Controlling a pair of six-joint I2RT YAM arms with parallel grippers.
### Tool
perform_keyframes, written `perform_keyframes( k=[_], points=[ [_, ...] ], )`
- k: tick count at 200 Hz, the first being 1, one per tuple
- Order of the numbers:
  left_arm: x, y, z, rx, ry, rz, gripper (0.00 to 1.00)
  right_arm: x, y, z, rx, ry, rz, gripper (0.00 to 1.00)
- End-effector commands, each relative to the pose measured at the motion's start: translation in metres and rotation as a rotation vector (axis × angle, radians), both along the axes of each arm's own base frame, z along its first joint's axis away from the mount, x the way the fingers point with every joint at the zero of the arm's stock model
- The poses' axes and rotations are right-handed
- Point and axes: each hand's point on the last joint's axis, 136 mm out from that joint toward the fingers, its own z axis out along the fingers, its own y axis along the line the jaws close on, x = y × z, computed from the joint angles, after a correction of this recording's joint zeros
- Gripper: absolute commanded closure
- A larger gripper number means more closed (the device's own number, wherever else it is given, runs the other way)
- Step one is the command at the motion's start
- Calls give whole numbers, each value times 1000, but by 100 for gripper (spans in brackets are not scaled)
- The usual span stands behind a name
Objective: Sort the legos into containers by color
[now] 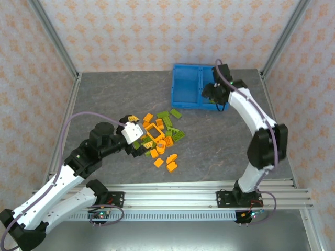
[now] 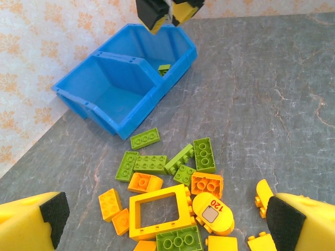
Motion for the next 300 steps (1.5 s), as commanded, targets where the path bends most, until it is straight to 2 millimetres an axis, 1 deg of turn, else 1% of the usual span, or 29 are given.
perform_keyframes(
  k=[1,10,11,14,23,30,37,48,56,65,75,102,121,136,148,174,192,209,224,237,262,276,300],
  points=[
    [3,5,-7,29,-11,20,0,-51,29,-10,-38,25,89,37],
    [5,5,-9,34,-7,20,0,-70,38,-23,-3,69,73,37],
    [5,5,-9,34,-6,21,0,-74,42,-26,8,80,69,36],
    [6,5,-10,35,-2,21,0,-78,44,-29,21,93,61,36],
    [7,5,-10,34,7,18,0,-99,63,-46,78,155,57,35],
    [8,6,-11,33,17,19,0,-111,72,-56,94,191,49,34],
    [10,7,-11,28,24,24,0,-121,80,-65,99,220,39,33],
    [12,9,-11,25,28,31,0,-131,93,-73,102,242,42,31],
    [13,9,-11,24,30,32,0,-137,104,-80,97,255,56,25],
    [13,10,-13,24,32,33,0,-138,112,-85,90,264,62,19],
    [12,10,-15,29,35,30,0,-137,119,-93,88,280,66,16],
    [11,10,-19,41,46,24,0,-124,127,-110,48,300,61,15],
    [11,10,-20,42,45,22,0,-120,134,-123,32,330,76,15],
    [11,10,-21,47,46,21,0,-118,138,-135,19,353,77,15],
    [11,11,-22,50,47,22,0,-114,139,-140,6,358,76,14],
    [11,11,-22,52,46,23,0,-110,132,-151,-47,360,48,14],
    [12,11,-23,54,47,24,0,-107,130,-156,-61,354,36,16],
    [12,10,-25,54,53,20,0,-105,131,-162,-69,362,37,22],
    [12,10,-25,58,55,19,0,-107,131,-168,-78,380,37,24],
    [12,10,-25,59,56,20,0,-110,128,-173,-88,392,29,29],
    [12,11,-24,60,49,25,0,-115,118,-177,-108,399,7,43],
    [12,11,-24,58,50,23,0,-118,111,-176,-114,397,-9,48],
    [11,10,-25,55,57,17,0,-122,102,-171,-117,385,-23,61]
  ],
)
